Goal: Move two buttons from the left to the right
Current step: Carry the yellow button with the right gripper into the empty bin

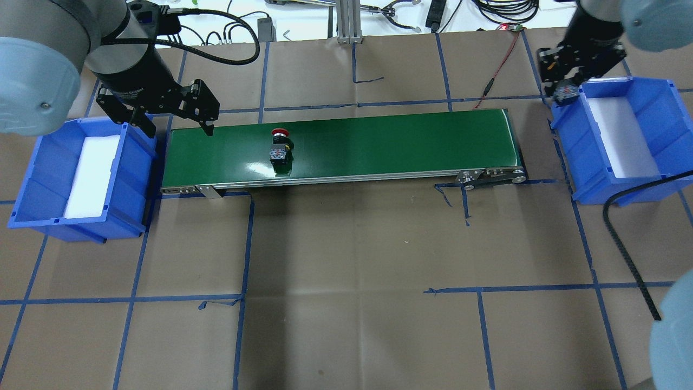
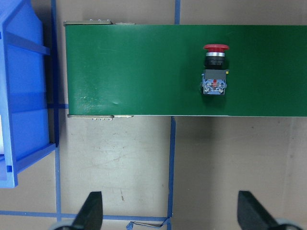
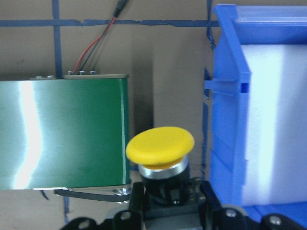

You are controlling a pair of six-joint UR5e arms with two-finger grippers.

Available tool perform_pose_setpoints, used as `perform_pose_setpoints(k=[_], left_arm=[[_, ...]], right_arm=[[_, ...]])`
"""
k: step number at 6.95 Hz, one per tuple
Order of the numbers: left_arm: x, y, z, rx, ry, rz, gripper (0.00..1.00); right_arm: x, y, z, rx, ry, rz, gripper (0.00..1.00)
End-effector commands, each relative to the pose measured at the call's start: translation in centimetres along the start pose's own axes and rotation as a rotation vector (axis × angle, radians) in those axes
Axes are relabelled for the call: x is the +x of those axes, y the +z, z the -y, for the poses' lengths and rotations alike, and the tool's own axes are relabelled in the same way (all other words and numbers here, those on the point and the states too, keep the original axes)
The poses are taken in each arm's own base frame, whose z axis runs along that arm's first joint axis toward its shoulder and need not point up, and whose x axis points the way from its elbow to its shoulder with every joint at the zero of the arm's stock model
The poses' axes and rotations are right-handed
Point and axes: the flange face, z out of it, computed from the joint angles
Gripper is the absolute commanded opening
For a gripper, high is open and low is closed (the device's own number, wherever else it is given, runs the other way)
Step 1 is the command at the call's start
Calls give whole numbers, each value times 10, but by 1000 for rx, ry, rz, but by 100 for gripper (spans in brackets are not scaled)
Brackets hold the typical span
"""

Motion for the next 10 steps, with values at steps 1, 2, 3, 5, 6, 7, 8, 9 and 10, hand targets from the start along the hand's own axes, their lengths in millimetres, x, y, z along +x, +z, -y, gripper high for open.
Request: perform_pose_setpoints(k=[1,2,3,5,6,7,8,9,10], left_arm=[[1,0,-4,-12,11,-3,100],[1,2,-4,-17,11,-3,100],[1,1,-5,-15,11,-3,100],[1,3,-5,-18,11,-3,100],[1,3,-5,-18,11,-3,100],[1,4,-6,-21,11,-4,100],[1,4,-6,-21,11,-4,100],[1,4,-6,-21,11,-4,100],[1,4,-6,-21,11,-4,100]], right_arm=[[125,12,-24,-14,2,10,4],[135,38,-21,-33,7,22,3],[138,65,-19,13,-26,-7,3],[131,126,-30,50,-66,-20,3],[131,151,-29,34,-74,-15,3],[133,167,-29,7,-72,-9,4],[148,177,-35,-9,-46,0,4],[156,186,-46,-29,-20,13,5],[154,190,-49,-37,-16,17,5]])
